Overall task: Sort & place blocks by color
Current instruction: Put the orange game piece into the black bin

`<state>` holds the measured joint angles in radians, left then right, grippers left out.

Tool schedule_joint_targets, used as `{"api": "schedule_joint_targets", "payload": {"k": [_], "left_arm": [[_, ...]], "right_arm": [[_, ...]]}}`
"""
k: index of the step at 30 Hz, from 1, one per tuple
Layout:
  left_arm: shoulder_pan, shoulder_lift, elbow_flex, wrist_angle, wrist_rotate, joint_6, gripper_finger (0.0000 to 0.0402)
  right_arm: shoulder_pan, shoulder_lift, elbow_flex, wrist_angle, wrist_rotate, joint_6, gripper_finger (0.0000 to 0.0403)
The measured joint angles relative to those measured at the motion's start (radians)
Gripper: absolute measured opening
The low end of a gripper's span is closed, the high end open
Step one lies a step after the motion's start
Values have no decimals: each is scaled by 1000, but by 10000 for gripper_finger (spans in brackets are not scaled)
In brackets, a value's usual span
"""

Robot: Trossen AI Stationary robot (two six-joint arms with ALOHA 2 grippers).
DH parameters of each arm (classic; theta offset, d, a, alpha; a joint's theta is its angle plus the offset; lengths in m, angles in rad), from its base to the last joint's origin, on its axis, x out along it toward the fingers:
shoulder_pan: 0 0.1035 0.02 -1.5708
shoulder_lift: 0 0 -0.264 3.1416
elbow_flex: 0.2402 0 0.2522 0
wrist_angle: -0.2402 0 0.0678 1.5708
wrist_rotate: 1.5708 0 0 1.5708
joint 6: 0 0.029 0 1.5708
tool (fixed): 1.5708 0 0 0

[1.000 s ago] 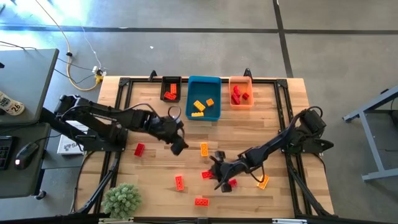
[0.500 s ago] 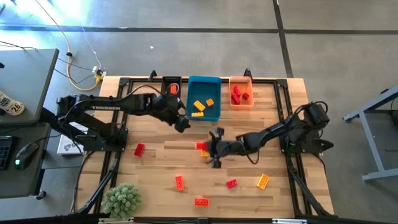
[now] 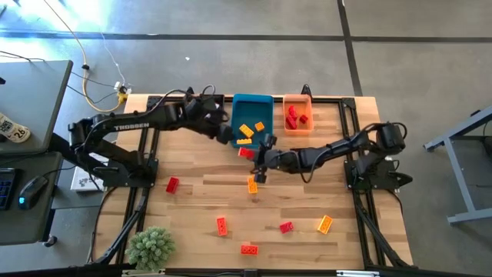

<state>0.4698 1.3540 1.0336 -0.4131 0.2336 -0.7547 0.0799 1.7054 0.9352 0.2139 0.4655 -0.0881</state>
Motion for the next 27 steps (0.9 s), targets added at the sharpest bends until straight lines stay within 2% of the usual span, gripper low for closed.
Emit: {"api": "schedule_joint_targets", "payload": {"k": [9, 13, 27], "left_arm": [[53, 7, 0, 33, 21, 24, 220], [64, 22, 0, 37, 21, -21, 220], [64, 101, 0, 129, 26, -158, 220]], "right_arm": [[-80, 0, 0, 85, -17, -136, 108], [-107, 0, 0, 149, -55, -204, 108], [-146, 0, 0, 255, -92, -208, 108]]}}
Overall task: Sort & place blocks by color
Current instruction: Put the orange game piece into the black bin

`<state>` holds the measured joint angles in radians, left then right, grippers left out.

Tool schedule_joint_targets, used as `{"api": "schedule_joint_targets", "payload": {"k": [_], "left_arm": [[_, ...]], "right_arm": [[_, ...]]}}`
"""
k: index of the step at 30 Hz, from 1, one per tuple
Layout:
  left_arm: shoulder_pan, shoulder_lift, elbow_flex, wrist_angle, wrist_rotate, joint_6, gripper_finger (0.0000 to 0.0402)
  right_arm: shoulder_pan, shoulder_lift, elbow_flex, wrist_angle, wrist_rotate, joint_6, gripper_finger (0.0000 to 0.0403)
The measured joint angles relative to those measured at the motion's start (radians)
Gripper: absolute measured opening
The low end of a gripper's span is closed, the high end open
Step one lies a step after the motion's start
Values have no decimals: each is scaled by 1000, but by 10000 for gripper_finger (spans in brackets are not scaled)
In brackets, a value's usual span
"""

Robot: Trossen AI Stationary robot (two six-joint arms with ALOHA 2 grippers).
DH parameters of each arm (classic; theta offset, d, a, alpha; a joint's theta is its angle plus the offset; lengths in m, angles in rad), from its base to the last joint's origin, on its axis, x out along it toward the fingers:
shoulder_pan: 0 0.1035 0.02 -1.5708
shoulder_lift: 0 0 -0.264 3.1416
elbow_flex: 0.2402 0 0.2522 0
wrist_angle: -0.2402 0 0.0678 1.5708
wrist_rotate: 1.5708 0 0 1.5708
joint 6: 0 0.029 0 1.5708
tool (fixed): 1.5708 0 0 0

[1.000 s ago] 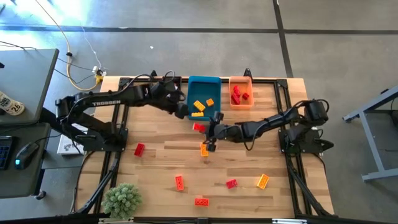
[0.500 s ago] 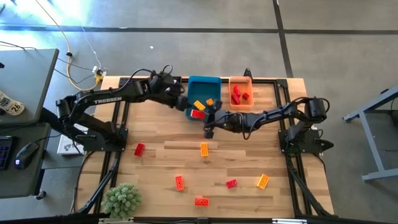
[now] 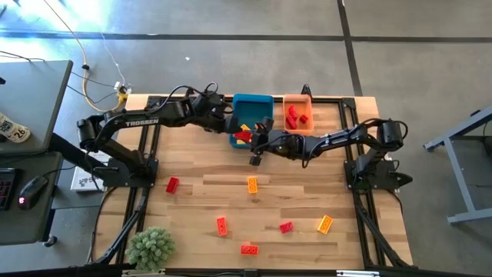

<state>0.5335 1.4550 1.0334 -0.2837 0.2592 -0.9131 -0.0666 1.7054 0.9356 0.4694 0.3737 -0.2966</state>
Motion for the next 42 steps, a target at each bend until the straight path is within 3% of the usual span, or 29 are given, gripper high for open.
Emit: {"api": "schedule_joint_targets", "payload": {"k": [8, 17, 31, 42], "left_arm": [[0, 25, 1, 9, 16, 0, 211], [0, 23, 2, 19, 23, 61, 149], [1, 24, 0, 24, 56, 165, 83], [-1, 26, 0, 16, 57, 279, 77]], "right_arm": [[0, 2, 26, -32, -1, 3, 108], [-38, 2, 130, -192, 8, 11, 108], [-38, 2, 150, -248, -38, 129, 110], [-32, -1, 155, -257, -15, 347, 208]]}}
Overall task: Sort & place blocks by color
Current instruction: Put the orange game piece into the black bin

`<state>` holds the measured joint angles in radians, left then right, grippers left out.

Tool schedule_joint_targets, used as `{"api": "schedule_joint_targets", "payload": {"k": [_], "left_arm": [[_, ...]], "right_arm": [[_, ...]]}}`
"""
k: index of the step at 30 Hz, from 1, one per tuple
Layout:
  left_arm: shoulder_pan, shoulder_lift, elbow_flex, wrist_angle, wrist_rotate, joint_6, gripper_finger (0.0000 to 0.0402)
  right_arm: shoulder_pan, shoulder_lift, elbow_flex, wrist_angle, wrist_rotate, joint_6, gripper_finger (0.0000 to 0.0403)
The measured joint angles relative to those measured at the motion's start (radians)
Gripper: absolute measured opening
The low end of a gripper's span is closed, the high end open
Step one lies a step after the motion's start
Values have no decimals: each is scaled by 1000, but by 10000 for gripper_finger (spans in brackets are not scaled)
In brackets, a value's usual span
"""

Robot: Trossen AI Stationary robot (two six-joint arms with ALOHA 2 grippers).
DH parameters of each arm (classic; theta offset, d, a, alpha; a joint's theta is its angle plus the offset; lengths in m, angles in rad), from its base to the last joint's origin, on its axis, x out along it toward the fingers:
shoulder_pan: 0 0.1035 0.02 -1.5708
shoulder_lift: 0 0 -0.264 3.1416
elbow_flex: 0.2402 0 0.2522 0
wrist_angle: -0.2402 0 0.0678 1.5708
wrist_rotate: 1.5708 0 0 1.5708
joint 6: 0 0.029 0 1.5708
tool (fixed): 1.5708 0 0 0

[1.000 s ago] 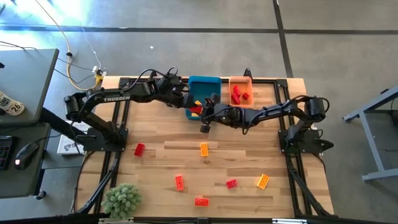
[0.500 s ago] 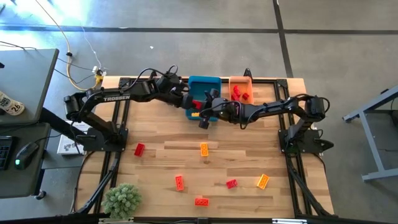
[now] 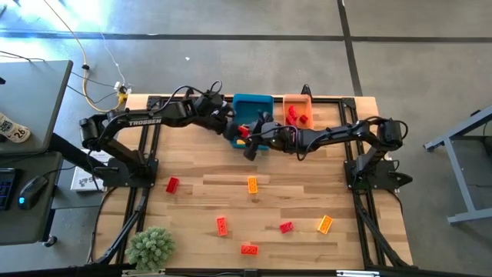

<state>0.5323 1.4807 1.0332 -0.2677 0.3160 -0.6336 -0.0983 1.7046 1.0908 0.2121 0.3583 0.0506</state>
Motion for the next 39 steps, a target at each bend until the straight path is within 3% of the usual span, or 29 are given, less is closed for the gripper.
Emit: {"api": "schedule_joint_targets", "payload": {"k": [5, 15, 27, 32, 39], "left_arm": [[9, 0, 0, -20, 0, 48, 76], [80, 0, 0, -150, -28, 200, 76], [198, 0, 0, -201, -396, 429, 76], [242, 8, 0, -199, -487, 506, 76], [276, 94, 0, -191, -533, 566, 76]], "right_arm": [[1, 0, 0, -6, 4, 84, 239], [3, 0, 0, -55, 80, 219, 235], [70, 0, -2, -57, 70, 266, 217], [110, 0, -2, -57, 54, 267, 215], [181, 0, -3, -57, 52, 285, 215]]}}
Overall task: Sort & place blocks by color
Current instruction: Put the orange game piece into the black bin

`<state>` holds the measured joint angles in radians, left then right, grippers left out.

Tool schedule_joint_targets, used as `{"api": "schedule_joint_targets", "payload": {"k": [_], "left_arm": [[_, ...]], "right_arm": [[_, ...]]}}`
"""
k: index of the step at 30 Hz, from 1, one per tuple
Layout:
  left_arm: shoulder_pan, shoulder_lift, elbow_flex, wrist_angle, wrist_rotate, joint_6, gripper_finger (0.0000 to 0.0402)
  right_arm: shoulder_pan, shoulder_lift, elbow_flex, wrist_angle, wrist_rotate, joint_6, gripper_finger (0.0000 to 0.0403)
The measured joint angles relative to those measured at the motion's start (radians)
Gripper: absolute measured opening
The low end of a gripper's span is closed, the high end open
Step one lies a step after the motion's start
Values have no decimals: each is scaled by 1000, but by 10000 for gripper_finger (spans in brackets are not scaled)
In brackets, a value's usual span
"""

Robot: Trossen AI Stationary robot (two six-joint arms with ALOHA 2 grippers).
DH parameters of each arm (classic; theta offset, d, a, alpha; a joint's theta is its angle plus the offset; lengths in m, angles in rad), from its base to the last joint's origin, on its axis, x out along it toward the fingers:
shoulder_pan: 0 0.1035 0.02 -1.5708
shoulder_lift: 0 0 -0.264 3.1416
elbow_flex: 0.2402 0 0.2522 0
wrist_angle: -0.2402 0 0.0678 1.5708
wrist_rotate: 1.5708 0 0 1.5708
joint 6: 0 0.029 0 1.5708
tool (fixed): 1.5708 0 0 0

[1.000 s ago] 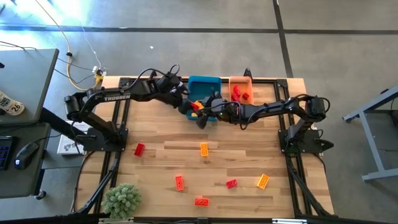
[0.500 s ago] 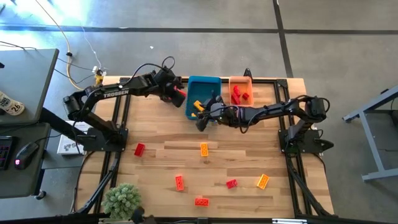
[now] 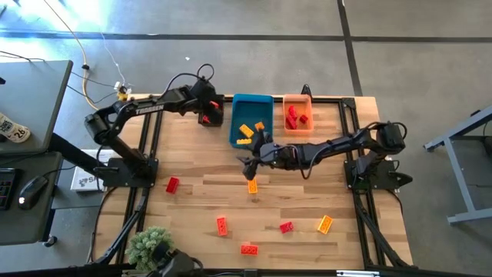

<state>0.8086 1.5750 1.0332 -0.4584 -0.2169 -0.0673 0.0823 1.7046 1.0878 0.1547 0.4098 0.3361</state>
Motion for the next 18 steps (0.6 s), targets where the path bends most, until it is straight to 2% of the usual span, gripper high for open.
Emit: {"api": "schedule_joint_targets", "payload": {"k": [8, 18], "left_arm": [[5, 60, 0, 41, -156, 20, 99], [5, 62, 0, 75, -145, 182, 134]], "right_arm": [[57, 1, 0, 0, 0, 60, 215], [78, 1, 0, -2, 6, 109, 215]]}}
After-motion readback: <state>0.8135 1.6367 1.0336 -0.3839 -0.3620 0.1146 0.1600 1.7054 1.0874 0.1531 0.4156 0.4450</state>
